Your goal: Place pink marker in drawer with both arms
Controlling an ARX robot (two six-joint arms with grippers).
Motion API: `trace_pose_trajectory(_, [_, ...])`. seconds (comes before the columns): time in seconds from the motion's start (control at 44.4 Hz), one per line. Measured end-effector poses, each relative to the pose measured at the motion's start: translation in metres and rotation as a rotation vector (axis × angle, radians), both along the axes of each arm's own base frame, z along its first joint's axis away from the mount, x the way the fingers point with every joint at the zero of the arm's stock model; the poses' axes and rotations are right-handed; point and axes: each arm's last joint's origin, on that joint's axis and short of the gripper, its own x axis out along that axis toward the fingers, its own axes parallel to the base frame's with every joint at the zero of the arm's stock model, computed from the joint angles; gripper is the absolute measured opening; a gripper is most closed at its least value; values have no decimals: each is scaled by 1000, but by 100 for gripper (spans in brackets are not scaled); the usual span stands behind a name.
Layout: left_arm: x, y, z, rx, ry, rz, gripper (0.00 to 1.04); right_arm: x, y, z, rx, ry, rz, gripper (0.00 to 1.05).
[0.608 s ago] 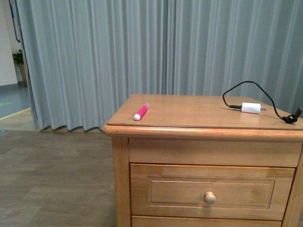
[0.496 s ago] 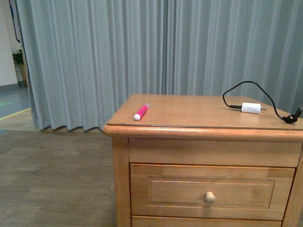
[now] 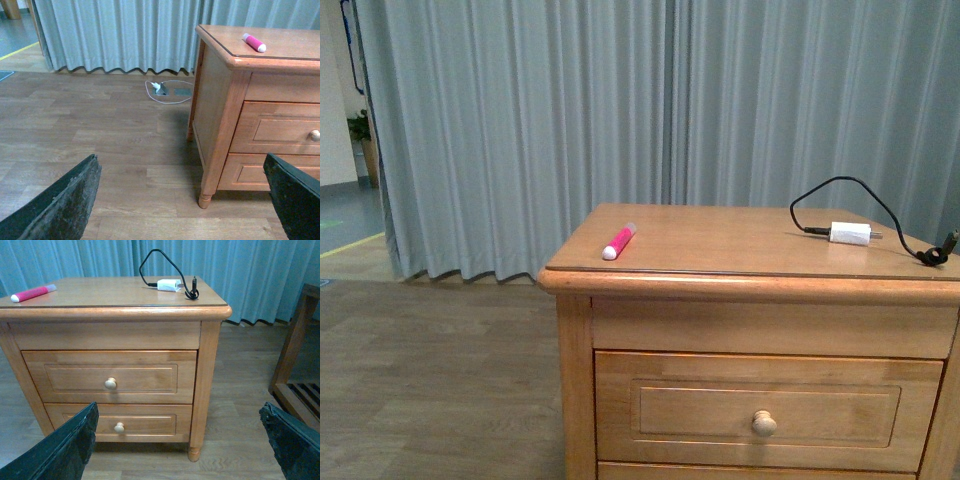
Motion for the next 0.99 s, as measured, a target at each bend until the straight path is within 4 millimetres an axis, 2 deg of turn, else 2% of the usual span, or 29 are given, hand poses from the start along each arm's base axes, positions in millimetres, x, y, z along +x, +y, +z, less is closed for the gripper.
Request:
trace_pose_trajectory(0.203, [0,0,0,0,0,0,99,0,0,0,0,0,1,96])
trace_pose_trajectory(0.27, [0,0,0,0,0,0,99,2,1,-1,40,140,86,96])
trace_pose_trajectory(0.36, [0,0,0,0,0,0,99,14,2,-1,63,235,121,96])
trace_pose_trajectory(0.428, [0,0,0,0,0,0,99,31,2,5,64,271,133,96])
trace_pose_trajectory(0.541, [0,0,0,0,0,0,99,76,10,12,50,331,162,96])
trace_pose_trajectory(0.766, [0,0,0,0,0,0,99,160,33,-16,42,494,179,96])
trace_pose_trajectory(0.991, [0,0,0,1,0,0,99,219,53,-40,41,512,155,96])
